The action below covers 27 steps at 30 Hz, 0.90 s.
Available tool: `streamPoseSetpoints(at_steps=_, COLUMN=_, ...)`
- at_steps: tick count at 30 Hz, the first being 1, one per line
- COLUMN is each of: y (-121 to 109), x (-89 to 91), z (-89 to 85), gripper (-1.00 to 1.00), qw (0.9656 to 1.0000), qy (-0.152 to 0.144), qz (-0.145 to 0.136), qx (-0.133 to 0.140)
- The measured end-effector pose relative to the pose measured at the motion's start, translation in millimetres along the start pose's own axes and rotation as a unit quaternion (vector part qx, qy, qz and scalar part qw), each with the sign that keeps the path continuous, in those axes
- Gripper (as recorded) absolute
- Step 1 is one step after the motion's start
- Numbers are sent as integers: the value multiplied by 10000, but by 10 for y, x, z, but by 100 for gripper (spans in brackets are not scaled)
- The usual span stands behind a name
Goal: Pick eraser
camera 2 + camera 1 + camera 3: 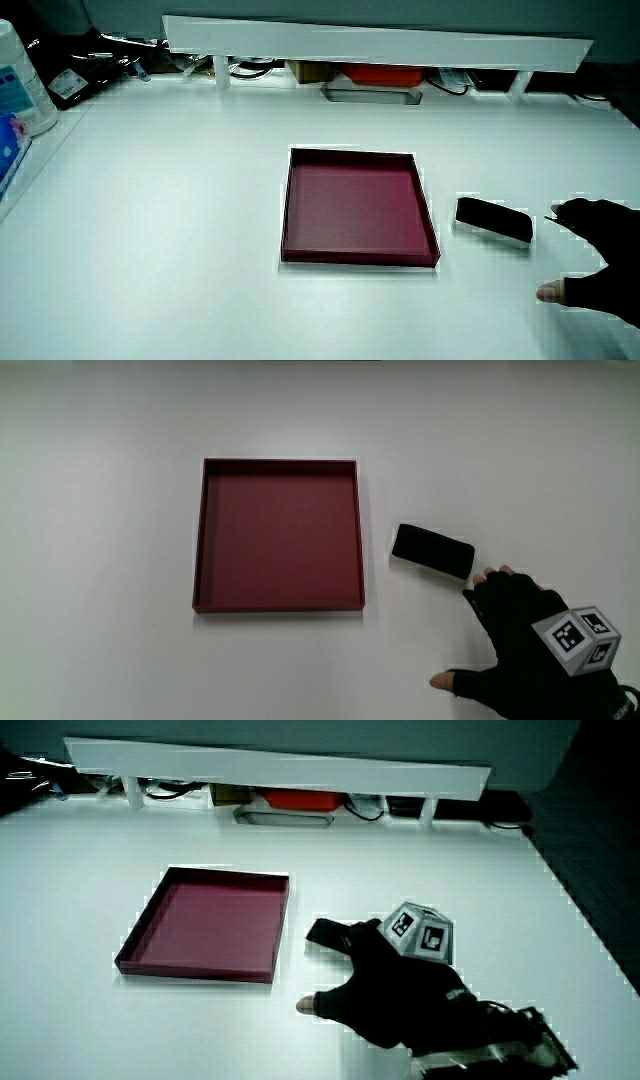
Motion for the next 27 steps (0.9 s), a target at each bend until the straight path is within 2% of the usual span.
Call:
streamPoseSetpoints(at_steps=3, y=70, x=8, z=60, gripper=0, qw=9999, qy=103, qz=12, qx=54)
streamPoseSetpoints(at_steps=4, y=94, x=24, z=74, gripper=0, qw=9999, qy=43, qz=-15, qx=157)
streamPoseSetpoints(at_steps=5, y=128, x=44, z=83, gripper=0, qw=9999, qy=129, qz=26, qx=75)
streamPoseSetpoints(at_steps=6, y=153, x=46, z=106, gripper=0, qw=9996, qy=250, qz=15, qx=112)
streamPoseSetpoints(at_steps=7, y=178, x=34, z=127, gripper=0, qw=9998, qy=123, qz=23, qx=151)
streamPoseSetpoints(at_steps=9, y=288, x=170, z=92, gripper=0, qw=9997, qy=-13, qz=-48, qx=248)
streamPoseSetpoints(at_steps=10, y=292, x=104, z=151, gripper=0, qw=9996, qy=260, qz=-38, qx=130)
streamPoseSetpoints(at_steps=11, y=334, x=136, z=152, gripper=0, qw=9995, qy=228, qz=-110, qx=205)
streamPoseSetpoints(at_steps=12, y=362, x=123, z=176, gripper=0, qw=9992, qy=346, qz=-86, qx=166)
streamPoseSetpoints(at_steps=14, y=443, x=162, z=182, gripper=0, qw=9992, qy=313, qz=-98, qx=216)
streamPoseSetpoints(at_steps=15, y=499, x=209, z=168, gripper=0, qw=9993, qy=354, qz=-59, qx=120)
streamPoseSetpoints(at_steps=17, y=541, x=148, z=223, gripper=0, qw=9990, qy=408, qz=-27, qx=161)
streamPoseSetpoints(at_steps=20, y=675, x=235, z=198, gripper=0, qw=9986, qy=480, qz=-146, qx=148)
streamPoseSetpoints(at_steps=21, y=700, x=210, z=217, gripper=0, qw=9986, qy=499, qz=-87, qx=163)
streamPoseSetpoints(at_steps=23, y=803, x=300, z=181, gripper=0, qw=9980, qy=550, qz=-251, qx=160)
streamPoseSetpoints(at_steps=24, y=811, x=241, z=214, gripper=0, qw=9978, qy=642, qz=-91, qx=161)
streamPoseSetpoints(at_steps=25, y=878, x=315, z=179, gripper=0, qw=9977, qy=617, qz=-227, qx=176)
streamPoseSetpoints(at_steps=27, y=954, x=338, z=159, gripper=0, qw=9976, qy=621, qz=-309, qx=87)
